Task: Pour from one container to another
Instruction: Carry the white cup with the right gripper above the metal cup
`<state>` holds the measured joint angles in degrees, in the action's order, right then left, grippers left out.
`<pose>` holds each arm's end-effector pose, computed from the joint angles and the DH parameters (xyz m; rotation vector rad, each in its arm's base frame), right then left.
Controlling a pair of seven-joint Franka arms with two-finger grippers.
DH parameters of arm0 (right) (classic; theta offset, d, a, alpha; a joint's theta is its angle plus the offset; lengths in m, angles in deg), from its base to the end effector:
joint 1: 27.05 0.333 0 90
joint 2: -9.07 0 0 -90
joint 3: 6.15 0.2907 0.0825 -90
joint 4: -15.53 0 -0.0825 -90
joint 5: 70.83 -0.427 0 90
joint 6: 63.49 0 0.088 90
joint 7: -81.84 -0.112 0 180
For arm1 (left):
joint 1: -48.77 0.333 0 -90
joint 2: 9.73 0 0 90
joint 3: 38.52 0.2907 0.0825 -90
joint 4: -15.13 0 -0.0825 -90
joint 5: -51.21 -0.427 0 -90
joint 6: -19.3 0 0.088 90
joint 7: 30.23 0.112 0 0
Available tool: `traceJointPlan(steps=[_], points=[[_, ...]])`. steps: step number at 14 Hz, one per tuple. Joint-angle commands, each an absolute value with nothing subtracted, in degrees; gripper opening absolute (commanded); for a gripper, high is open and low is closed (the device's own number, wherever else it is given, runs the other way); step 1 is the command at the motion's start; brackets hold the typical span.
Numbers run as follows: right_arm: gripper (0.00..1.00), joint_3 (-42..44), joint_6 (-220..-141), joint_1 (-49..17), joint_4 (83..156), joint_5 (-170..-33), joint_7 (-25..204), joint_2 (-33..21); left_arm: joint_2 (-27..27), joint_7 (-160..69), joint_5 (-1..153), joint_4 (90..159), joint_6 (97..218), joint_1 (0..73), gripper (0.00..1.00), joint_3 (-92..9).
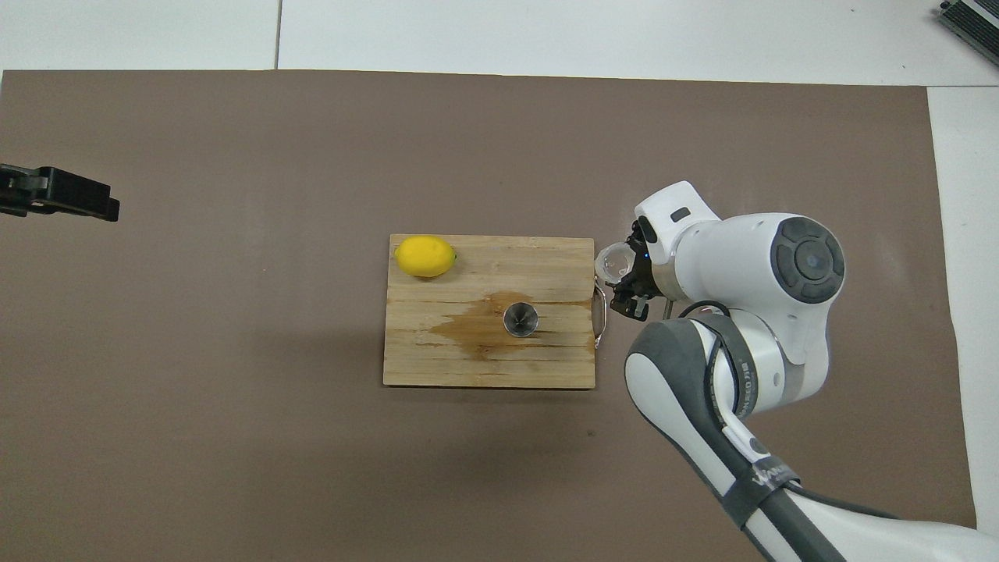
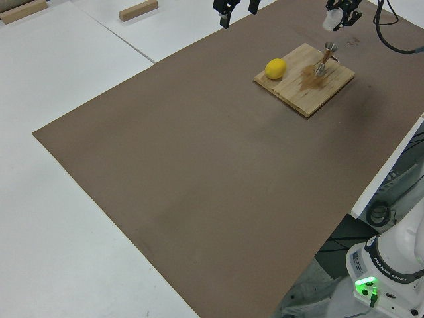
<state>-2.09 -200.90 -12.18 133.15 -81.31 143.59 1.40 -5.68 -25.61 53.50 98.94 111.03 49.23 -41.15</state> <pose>0.5920 0.2047 0.3401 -2.4484 -1.8320 -0.3839 0.6212 -0.0269 0.6099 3.0926 -0.1833 0.1062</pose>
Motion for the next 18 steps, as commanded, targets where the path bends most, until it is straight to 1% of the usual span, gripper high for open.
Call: traceJointPlan(steps=[1,4,7,10,14,16,18], points=[[0.32,-2.0,-198.1,-10.9,130.1,-76.8,139.1,0.1,-6.7,-25.3,54.1,99.9,110.7,49.4,1.00,-41.2],[0.31,-2.0,-195.2,-9.0,128.4,-73.5,137.1,0.0,-6.8,-25.8,51.2,101.2,111.2,48.8,1.00,-41.3],[0.31,-2.0,-191.0,-7.8,125.2,-67.9,133.8,-0.6,-7.4,-29.3,50.8,100.7,109.8,48.7,1.00,-41.7],[0.31,-2.0,-188.2,-6.9,123.4,-66.7,133.1,-1.1,-7.6,-32.5,51.2,100.5,107.8,47.9,1.00,-41.9],[0.31,-2.0,-184.0,-4.7,119.3,-62.2,130.3,-3.0,-7.6,-31.8,51.1,101.3,109.4,47.9,1.00,-43.1],[0.31,-2.0,-183.0,-3.8,118.9,-59.6,128.8,-3.0,-8.0,-31.7,51.2,101.8,111.6,47.8,1.00,-43.2],[0.31,-2.0,-180.5,-2.3,117.2,-57.4,126.6,-3.1,-9.7,-31.2,51.2,105.6,114.4,47.8,1.00,-43.3]])
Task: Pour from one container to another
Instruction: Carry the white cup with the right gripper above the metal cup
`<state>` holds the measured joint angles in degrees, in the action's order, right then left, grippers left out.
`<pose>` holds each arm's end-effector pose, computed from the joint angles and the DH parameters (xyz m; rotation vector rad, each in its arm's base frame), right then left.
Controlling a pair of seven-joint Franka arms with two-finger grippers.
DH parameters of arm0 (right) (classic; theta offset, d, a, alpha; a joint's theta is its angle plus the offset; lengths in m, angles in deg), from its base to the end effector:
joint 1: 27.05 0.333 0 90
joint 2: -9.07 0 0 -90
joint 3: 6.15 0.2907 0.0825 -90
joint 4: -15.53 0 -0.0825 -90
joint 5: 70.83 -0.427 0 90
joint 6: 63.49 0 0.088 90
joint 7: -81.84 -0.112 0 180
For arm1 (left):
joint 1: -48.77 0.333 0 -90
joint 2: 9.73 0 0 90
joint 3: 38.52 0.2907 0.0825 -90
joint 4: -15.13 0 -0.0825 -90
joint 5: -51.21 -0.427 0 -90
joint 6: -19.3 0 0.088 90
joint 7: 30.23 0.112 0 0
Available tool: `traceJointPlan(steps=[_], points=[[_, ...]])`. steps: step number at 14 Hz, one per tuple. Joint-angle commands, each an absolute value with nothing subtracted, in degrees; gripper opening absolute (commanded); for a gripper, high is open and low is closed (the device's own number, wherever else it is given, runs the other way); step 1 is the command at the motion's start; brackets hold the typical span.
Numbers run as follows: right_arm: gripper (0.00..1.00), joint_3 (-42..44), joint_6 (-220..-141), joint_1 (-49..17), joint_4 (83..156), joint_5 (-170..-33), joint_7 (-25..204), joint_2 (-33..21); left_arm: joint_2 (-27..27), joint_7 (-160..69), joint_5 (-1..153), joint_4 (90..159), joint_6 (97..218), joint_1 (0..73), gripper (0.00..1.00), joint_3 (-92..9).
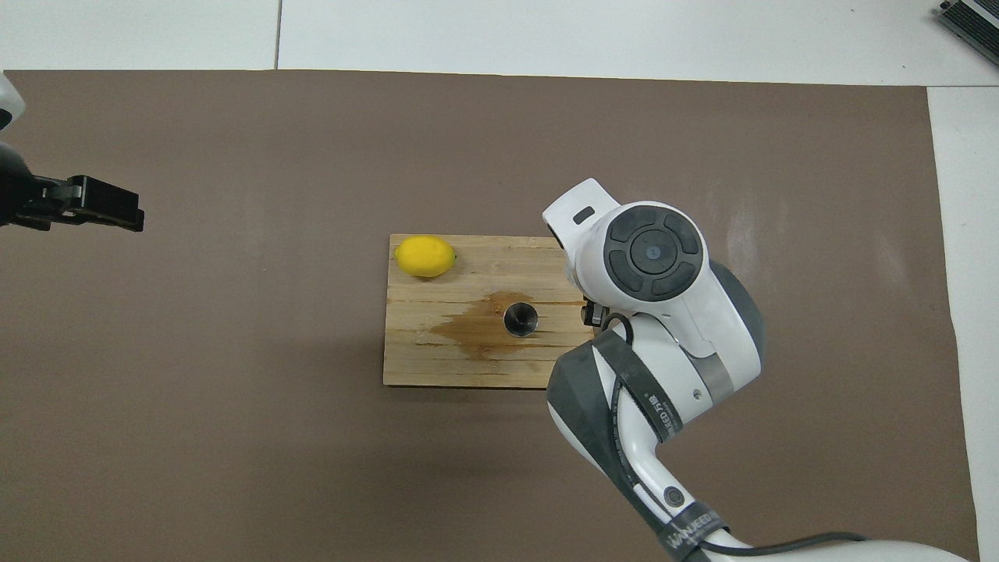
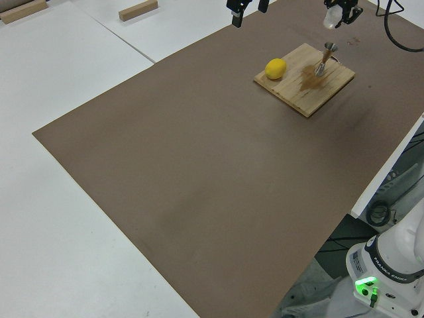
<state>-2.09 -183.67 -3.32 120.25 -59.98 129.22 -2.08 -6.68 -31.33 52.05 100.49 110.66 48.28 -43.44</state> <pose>0.5838 0.2947 0.3861 2.2772 1.9167 0.0727 0.6132 -0.0584 0.6060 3.1163 -0.1169 0.0788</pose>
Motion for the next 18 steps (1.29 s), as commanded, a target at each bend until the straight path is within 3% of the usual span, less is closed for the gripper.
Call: traceJointPlan(steps=[1,5,18], points=[[0.31,-2.0,-180.0,-2.1,116.9,-55.9,126.0,-3.1,-10.4,-31.2,51.2,107.4,116.1,47.8,1.00,-43.4],[0.31,-2.0,-177.8,0.8,115.7,-52.0,122.9,-4.1,-13.3,-30.6,51.2,111.2,116.6,46.8,1.00,-43.2],[0.31,-2.0,-176.6,6.0,116.3,-42.5,119.7,-5.7,-13.2,-25.2,51.3,109.8,116.2,47.7,1.00,-42.5]])
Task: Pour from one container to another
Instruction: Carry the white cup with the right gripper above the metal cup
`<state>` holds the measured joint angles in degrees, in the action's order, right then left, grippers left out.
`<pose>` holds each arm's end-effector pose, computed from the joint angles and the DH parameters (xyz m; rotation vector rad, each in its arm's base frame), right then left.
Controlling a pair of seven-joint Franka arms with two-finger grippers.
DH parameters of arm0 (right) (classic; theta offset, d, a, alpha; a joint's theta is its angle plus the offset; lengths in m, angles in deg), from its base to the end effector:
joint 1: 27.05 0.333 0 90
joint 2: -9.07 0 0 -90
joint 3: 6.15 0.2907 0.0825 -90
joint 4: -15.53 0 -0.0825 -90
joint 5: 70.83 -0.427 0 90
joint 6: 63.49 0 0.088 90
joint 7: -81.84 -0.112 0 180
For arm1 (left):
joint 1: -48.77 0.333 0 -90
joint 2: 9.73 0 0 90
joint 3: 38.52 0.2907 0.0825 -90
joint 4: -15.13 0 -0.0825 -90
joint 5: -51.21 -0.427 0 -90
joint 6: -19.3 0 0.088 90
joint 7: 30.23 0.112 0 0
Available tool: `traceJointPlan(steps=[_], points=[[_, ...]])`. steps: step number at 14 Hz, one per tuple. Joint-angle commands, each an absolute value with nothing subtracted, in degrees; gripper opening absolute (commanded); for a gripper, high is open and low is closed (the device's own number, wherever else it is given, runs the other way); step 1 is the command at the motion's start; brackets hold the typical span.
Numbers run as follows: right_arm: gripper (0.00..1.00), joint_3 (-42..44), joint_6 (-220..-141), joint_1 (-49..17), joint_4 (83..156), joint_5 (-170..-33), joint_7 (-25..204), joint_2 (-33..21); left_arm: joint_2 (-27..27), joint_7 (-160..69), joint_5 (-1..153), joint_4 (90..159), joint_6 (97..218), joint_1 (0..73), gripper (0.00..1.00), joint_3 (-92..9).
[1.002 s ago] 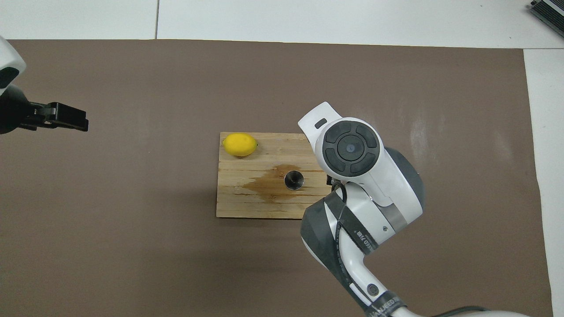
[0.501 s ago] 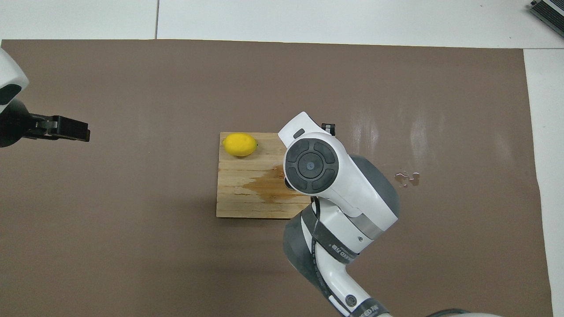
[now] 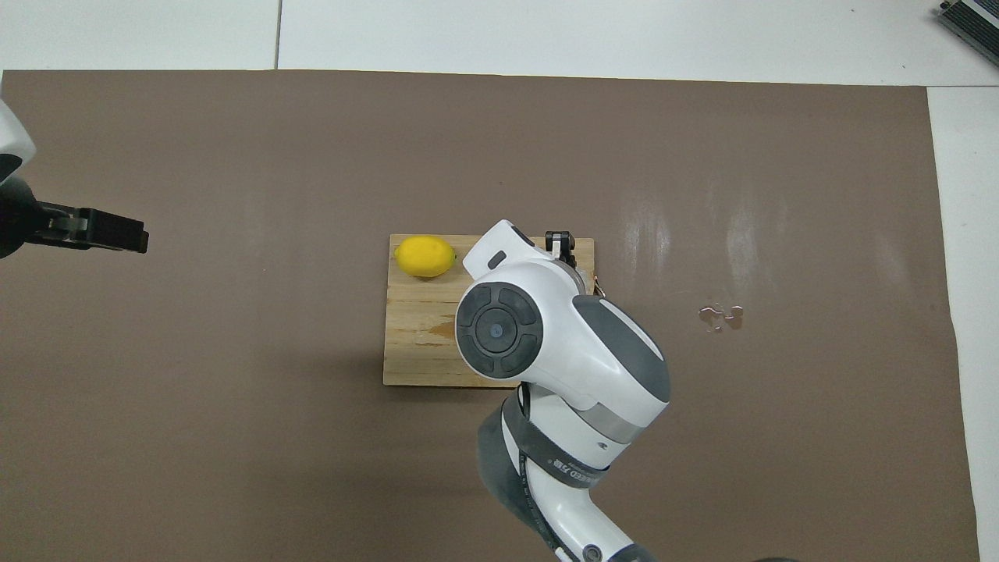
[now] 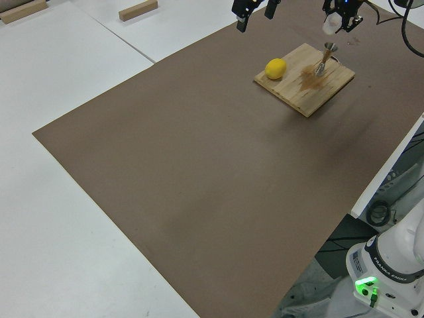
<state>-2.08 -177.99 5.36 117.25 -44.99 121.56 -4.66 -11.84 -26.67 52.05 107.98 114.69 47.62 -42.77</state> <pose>0.5481 0.3672 0.3792 1.9930 1.8956 -0.0356 0.5937 -0.0583 0.5990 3.1164 -0.2430 0.1264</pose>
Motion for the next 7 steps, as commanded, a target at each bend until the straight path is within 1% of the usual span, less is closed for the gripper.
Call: traceJointPlan(steps=[1,7], points=[[0.31,-2.0,-175.9,7.0,116.3,-41.3,119.0,-5.8,-13.1,-25.1,51.3,109.8,116.3,47.7,1.00,-42.4],[0.31,-1.9,-174.8,8.6,117.4,-36.6,116.8,-5.8,-12.9,-25.7,51.5,109.8,116.4,48.7,1.00,-42.4]])
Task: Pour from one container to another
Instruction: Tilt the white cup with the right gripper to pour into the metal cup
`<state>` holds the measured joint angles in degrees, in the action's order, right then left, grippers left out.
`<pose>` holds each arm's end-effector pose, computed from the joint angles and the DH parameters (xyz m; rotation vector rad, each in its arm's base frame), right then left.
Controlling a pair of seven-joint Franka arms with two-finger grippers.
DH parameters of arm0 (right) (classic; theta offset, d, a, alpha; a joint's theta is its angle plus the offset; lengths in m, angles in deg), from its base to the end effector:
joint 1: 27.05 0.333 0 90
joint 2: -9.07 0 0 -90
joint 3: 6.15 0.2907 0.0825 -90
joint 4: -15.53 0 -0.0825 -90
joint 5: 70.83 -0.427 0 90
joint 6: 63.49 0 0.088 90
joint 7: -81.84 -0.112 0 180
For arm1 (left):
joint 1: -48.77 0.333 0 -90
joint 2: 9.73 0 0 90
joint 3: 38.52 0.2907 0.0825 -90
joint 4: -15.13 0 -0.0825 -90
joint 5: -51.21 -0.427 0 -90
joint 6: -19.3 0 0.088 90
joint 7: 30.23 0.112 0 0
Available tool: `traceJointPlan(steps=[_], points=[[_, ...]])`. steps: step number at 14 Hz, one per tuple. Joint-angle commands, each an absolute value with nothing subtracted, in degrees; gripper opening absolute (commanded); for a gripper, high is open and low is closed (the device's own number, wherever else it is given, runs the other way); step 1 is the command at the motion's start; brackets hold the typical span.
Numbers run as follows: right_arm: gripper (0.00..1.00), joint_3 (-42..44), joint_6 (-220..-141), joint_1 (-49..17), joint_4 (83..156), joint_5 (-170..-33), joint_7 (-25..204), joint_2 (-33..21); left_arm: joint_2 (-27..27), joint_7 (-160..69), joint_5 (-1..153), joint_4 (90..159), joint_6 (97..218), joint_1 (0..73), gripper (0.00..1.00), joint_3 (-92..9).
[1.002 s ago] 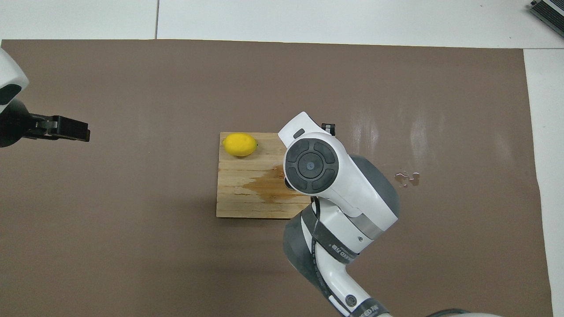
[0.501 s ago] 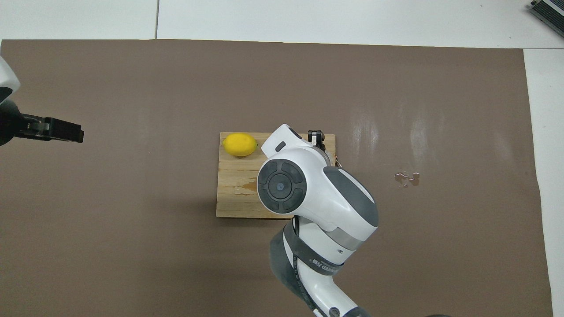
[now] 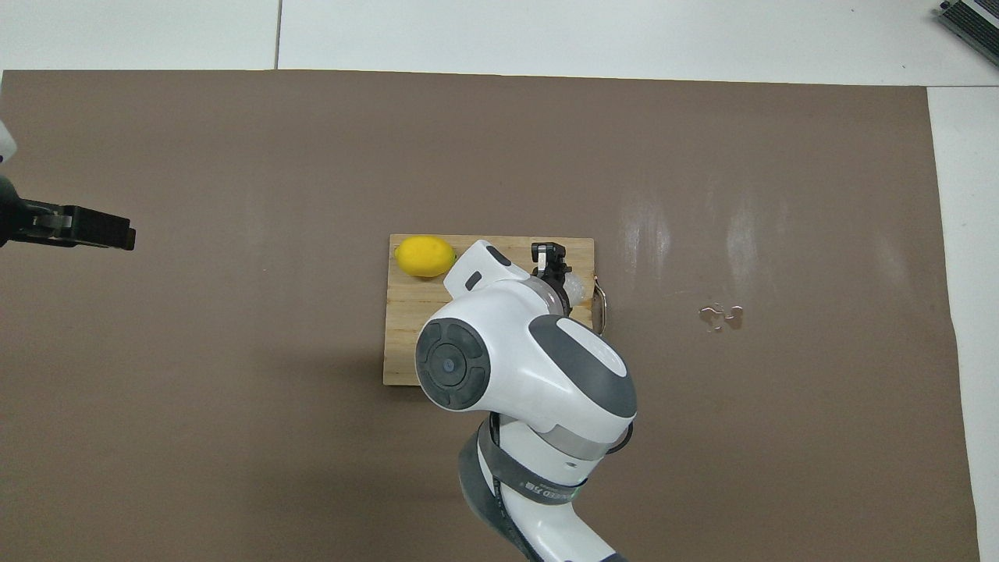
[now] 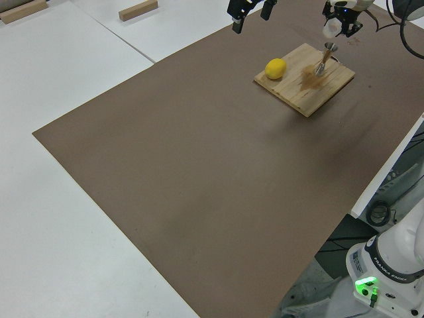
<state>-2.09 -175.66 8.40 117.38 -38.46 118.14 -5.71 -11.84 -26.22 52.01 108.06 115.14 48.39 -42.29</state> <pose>0.5318 0.3869 0.3664 1.8794 1.8585 -0.0803 0.5956 -0.0453 0.5990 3.1191 -0.2213 0.1369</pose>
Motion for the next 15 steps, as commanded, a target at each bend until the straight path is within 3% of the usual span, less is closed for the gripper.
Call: traceJointPlan(steps=[1,15], points=[[0.31,-2.0,-174.7,8.7,117.8,-36.1,116.8,-5.6,-12.9,-25.8,52.1,109.8,116.3,48.8,1.00,-42.4],[0.32,-1.9,-173.9,12.9,124.0,-22.0,107.0,-2.2,-12.6,-26.1,54.1,109.9,116.2,48.9,1.00,-42.3]])
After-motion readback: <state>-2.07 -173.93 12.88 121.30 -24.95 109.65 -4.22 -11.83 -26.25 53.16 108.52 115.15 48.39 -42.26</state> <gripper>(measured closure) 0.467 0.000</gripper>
